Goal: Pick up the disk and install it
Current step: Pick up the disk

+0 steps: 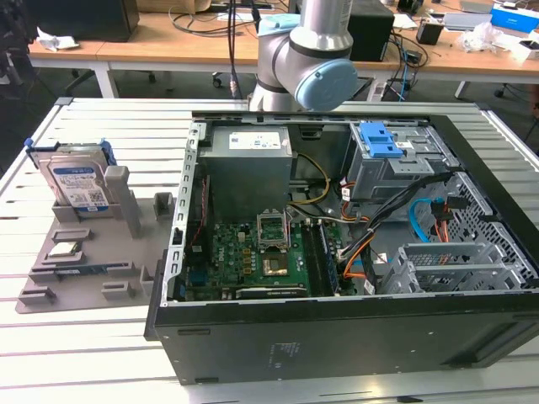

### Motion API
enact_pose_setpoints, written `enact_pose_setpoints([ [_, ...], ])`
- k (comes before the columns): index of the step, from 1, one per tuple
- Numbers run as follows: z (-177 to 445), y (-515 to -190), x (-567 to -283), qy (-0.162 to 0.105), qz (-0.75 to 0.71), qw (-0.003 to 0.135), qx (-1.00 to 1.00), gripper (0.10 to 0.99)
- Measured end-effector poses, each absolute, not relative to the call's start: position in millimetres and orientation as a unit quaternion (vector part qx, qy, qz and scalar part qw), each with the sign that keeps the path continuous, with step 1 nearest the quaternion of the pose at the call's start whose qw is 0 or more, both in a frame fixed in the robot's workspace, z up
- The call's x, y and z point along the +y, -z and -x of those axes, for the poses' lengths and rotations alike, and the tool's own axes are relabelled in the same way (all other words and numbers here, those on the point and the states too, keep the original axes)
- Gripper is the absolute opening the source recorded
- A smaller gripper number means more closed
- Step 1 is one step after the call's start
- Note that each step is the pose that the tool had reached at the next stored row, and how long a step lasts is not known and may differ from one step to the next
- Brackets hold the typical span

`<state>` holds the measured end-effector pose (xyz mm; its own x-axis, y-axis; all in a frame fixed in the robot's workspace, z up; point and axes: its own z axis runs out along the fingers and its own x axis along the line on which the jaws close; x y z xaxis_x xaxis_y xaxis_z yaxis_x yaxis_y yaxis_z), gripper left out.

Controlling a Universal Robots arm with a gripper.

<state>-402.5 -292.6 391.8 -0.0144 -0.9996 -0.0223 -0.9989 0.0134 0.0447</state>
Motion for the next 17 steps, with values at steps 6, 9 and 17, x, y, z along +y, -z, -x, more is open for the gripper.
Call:
enact_pose_setpoints([
  [6,402.4,-388.0,-294.8,0.023,-0.702,0.009,-0.712,0.541],
  [9,401.9,-387.8,-294.9,0.023,-0.702,0.009,-0.712,0.541],
  [17,401.7,-387.7,-295.3,0.022,-0.702,0.009,-0.712,0.541],
])
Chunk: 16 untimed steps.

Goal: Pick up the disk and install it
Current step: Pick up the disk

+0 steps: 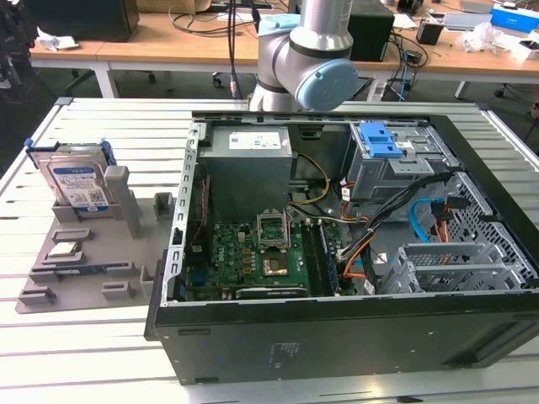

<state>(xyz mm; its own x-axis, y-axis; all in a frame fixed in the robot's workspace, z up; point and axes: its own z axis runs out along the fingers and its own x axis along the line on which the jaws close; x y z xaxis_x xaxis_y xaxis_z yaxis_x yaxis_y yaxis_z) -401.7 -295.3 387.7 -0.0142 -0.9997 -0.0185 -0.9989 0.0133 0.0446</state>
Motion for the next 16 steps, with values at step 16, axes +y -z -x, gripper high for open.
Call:
enact_pose_setpoints([
  [16,402,-388,-367,0.022,-0.702,0.009,-0.712,0.541],
])
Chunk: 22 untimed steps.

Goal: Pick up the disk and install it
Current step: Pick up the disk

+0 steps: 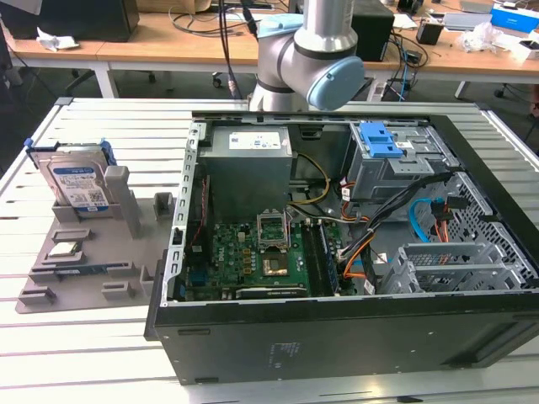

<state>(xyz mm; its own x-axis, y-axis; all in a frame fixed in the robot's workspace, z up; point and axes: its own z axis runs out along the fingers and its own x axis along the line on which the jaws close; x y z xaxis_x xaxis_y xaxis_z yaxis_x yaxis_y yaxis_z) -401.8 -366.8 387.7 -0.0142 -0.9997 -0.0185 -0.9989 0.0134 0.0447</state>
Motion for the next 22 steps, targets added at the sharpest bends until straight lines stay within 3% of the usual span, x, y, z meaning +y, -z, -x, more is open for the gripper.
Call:
enact_pose_setpoints([
  [22,390,-386,-392,0.023,-0.702,0.010,-0.712,0.541],
])
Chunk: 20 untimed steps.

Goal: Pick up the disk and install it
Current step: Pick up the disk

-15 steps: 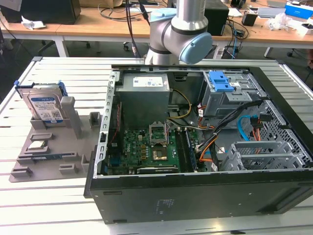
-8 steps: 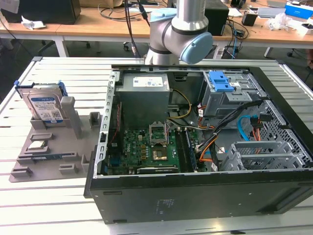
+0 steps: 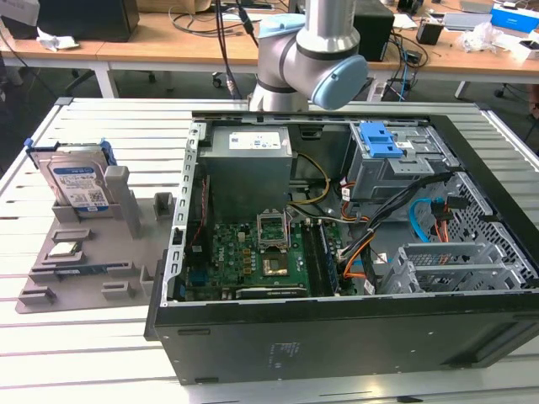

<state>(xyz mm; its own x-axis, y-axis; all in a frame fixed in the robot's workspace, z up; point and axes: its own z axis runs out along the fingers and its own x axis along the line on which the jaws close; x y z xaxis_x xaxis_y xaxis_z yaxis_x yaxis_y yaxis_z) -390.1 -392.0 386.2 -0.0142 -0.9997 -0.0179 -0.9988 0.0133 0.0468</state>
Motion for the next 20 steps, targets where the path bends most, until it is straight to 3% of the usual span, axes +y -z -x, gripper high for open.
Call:
enact_pose_setpoints([
  [20,361,-343,-353,0.025,-0.710,0.012,-0.704,0.541],
])
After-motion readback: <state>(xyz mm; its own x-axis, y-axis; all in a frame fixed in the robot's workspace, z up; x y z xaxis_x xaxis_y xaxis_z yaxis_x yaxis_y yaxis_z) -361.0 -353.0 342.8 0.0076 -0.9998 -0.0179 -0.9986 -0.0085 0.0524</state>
